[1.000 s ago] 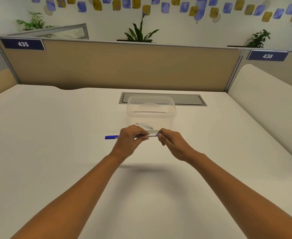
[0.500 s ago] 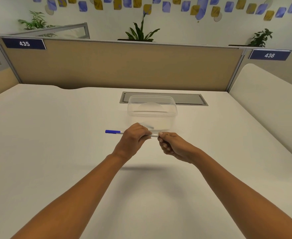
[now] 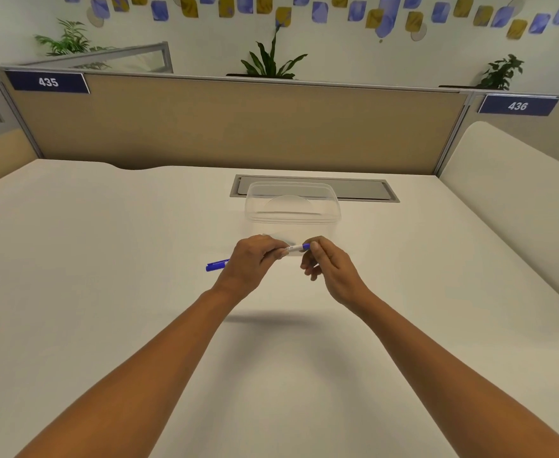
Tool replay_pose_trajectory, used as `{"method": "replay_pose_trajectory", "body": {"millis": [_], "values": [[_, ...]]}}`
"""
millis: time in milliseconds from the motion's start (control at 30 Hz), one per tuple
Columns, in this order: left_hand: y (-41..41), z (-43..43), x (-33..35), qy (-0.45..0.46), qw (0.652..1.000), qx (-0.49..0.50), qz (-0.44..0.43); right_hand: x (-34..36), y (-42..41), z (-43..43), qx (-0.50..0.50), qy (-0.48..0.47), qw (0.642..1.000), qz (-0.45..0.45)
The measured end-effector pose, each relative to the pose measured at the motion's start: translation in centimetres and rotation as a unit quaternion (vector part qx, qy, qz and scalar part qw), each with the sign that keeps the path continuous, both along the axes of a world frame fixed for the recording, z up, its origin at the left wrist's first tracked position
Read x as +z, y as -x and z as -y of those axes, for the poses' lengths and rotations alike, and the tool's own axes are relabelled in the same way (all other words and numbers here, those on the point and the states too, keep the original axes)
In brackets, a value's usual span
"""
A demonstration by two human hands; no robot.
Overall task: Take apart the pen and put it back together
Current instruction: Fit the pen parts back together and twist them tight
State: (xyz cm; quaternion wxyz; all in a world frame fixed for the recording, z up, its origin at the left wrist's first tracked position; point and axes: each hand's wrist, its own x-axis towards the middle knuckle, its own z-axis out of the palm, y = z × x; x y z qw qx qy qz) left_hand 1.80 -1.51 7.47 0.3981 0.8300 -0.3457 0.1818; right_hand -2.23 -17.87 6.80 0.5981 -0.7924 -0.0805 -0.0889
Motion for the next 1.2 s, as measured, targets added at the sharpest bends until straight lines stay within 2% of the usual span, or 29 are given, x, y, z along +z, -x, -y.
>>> {"method": "replay_pose_trajectory", "body": {"millis": [200, 667, 767, 833, 967, 1067, 1200], "values": [[-0.1, 0.4, 0.2, 0.0, 0.999, 0.0, -0.04, -0.4, 0.3, 0.6, -0.006, 0.108, 0.993, 0.049], [0.3, 0.1, 0.1, 0.004, 0.997, 0.004, -0.073, 0.1, 0.1, 1.3, 0.008, 0.21, 0.972, 0.107], [0.3, 0.0, 0.1, -0.004, 0.998, 0.005, -0.061, 0.0, 0.1, 1.1, 0.003, 0.183, 0.979, 0.087], [0.4, -0.1, 0.0, 0.012, 0.998, 0.005, -0.068, 0.1, 0.1, 0.7, -0.007, 0.11, 0.993, 0.052], [1.0, 0.5, 0.3, 0.148, 0.974, 0.011, -0.171, 0.8, 0.1, -0.6, -0.019, -0.055, 0.998, 0.012], [1.4, 1.4, 1.1, 0.24, 0.941, 0.024, -0.237, 0.8, 0.3, -1.8, -0.006, -0.06, 0.998, -0.033], [1.7, 2.1, 1.6, 0.292, 0.911, 0.038, -0.288, 0.6, 0.2, -3.0, 0.016, -0.074, 0.992, -0.097]]}}
